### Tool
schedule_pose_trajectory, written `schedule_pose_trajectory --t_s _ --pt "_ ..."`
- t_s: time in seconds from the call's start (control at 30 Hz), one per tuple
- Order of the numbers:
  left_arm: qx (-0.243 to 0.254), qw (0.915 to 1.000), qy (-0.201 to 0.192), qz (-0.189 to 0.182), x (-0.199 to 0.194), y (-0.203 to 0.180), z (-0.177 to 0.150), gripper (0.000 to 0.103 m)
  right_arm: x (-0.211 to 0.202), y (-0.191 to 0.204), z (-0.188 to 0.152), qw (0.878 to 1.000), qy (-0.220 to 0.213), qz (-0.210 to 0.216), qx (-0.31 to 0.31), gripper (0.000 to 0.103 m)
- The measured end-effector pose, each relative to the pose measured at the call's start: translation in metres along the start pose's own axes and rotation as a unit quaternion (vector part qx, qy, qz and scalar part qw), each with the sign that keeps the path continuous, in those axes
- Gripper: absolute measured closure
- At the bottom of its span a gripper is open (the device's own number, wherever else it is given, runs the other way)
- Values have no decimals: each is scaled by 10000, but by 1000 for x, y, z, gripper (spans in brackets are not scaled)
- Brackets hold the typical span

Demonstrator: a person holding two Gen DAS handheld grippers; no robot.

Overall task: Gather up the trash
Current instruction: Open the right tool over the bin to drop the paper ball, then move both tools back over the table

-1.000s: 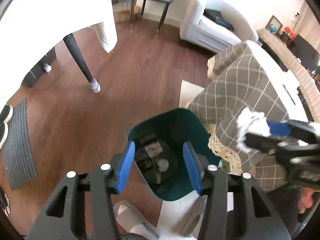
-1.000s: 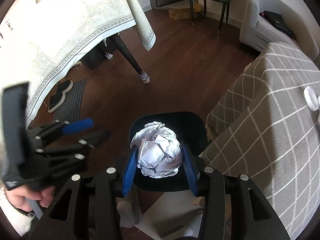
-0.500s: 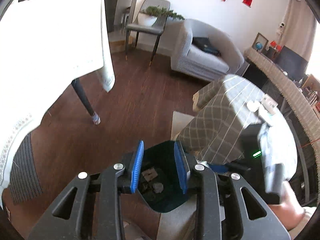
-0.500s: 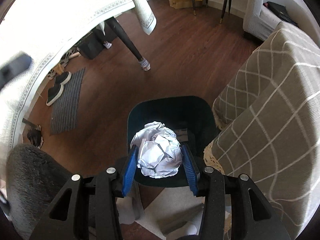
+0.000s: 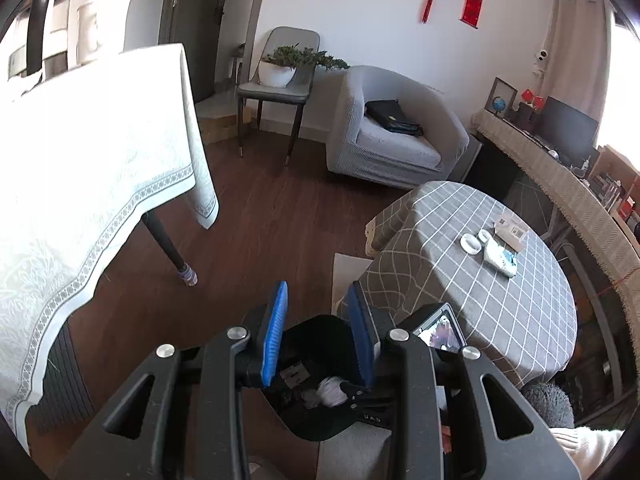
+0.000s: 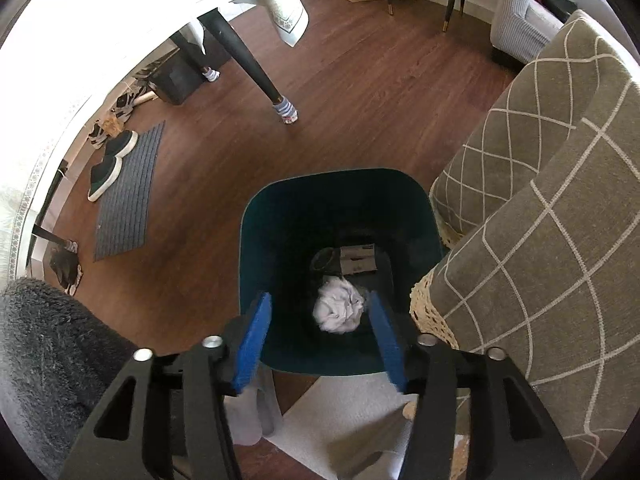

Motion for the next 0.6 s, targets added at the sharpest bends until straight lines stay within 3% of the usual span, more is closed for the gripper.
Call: schedule_pose_trajectory --t_s 0.33,0.6 --pt "46 10000 -65 33 -3 -11 11 67 -44 3 14 9987 -447 236 -54 46" --pt "86 9999 -141 33 -3 -26 20 53 -104 -4 32 9942 -1028 244 -191 59"
Point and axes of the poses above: each gripper's, at about its wrist camera, not at the fingertips, and x roughly the way its jaws point, y to its left, z to its top, the point moved 5 cm from there along x, roughly the way its jaws point, and after that the axes turned 10 degrees about -y, right-handed, at the moved point
